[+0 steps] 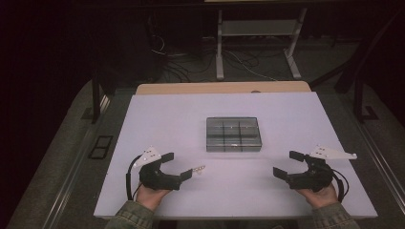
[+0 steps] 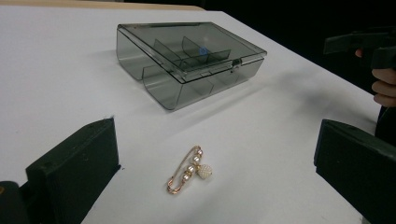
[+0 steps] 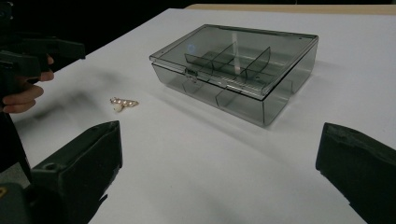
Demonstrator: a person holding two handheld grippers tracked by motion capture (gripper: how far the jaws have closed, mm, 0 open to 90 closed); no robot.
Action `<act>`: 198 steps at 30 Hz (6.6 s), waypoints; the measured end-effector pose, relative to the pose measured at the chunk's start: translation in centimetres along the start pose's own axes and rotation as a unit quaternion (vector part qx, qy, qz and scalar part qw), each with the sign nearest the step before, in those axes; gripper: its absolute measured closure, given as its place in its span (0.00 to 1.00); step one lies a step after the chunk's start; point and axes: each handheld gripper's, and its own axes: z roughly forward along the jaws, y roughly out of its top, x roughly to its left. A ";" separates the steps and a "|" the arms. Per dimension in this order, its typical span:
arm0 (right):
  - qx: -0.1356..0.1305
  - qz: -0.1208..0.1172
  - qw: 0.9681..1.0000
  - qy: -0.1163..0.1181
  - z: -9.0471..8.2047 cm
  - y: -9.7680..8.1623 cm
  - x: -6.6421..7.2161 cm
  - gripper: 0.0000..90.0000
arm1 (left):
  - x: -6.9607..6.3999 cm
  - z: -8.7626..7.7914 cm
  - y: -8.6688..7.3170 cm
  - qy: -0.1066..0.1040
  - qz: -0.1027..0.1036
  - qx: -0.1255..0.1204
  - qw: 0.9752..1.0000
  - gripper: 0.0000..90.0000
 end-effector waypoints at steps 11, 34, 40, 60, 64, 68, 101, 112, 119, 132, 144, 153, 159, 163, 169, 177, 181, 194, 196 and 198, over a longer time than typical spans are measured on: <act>0.011 -0.001 1.000 0.000 0.2 -0.1 0.1 0.00 | -0.1 0.0 0.0 -0.006 -0.001 0.001 1.000 0.00; 0.067 -0.025 0.997 0.005 1.1 0.7 0.7 0.00 | 0.0 -0.2 -0.2 -0.010 -0.011 0.000 1.000 0.00; 0.073 -0.029 0.997 0.009 1.2 1.2 0.8 0.00 | 0.0 -0.2 -0.2 -0.011 -0.010 0.000 1.000 0.00; 0.093 -0.039 0.995 0.010 1.8 3.7 0.3 0.00 | -0.1 -0.1 -0.3 -0.013 -0.013 0.000 1.000 0.00; 0.094 -0.041 0.995 0.011 1.9 4.1 0.1 0.00 | -0.1 -0.1 -0.3 -0.015 -0.014 -0.001 1.000 0.00; 0.096 -0.044 0.994 0.016 2.4 5.0 0.1 0.00 | -0.1 -0.1 -0.3 -0.015 -0.013 0.000 1.000 0.00; 0.106 -0.072 0.991 0.034 7.0 10.3 0.4 0.00 | -0.1 -0.1 -0.3 -0.017 -0.013 0.001 1.000 0.00; 0.111 -0.074 0.990 0.041 8.4 11.6 0.3 0.00 | -0.2 0.0 -0.3 -0.017 -0.013 0.002 1.000 0.00; 0.119 -0.074 0.989 0.046 9.9 12.4 0.1 0.00 | -0.2 0.0 -0.3 -0.017 -0.013 0.002 1.000 0.00; 0.129 -0.057 0.989 0.047 13.2 13.2 -1.3 0.00 | -0.2 -0.1 -0.2 -0.019 -0.012 0.002 1.000 0.00; 0.124 -0.051 0.990 0.037 14.7 13.9 -2.2 0.06 | -0.2 -0.1 -0.2 -0.020 -0.013 0.002 1.000 0.00; 0.131 -0.045 0.990 0.022 16.1 15.2 -2.8 0.17 | -0.2 -0.1 -0.2 -0.021 -0.013 0.003 1.000 0.00; 0.137 -0.044 0.990 0.013 17.1 15.8 -2.9 0.22 | -0.3 -0.1 -0.2 -0.022 -0.014 0.002 1.000 0.00; 0.143 -0.044 0.989 -0.003 18.2 16.1 -3.3 0.25 | -0.2 -0.1 -0.2 -0.023 -0.015 0.002 1.000 0.00; 0.156 -0.035 0.987 -0.022 19.0 16.0 -4.5 0.33 | -0.1 -0.2 -0.2 -0.023 -0.016 0.001 1.000 0.00; 0.154 -0.027 0.987 -0.023 19.9 15.5 -5.2 0.55 | -0.1 -0.1 -0.2 -0.026 -0.015 0.005 1.000 0.00; 0.148 -0.016 0.989 -0.009 20.5 15.2 -5.3 0.70 | -0.2 0.0 -0.2 -0.028 -0.014 0.006 1.000 0.00; 0.169 -0.017 0.985 -0.020 22.3 15.4 -4.8 0.96 | -0.2 0.0 -0.2 -0.031 -0.015 0.006 0.999 0.00; 0.170 -0.013 0.985 -0.032 22.7 15.4 -4.7 0.99 | -0.2 0.0 -0.2 -0.031 -0.015 0.005 0.999 0.00; 0.170 -0.008 0.984 -0.041 23.0 15.4 -4.8 0.99 | -0.2 0.0 -0.1 -0.031 -0.014 0.006 0.999 0.00</act>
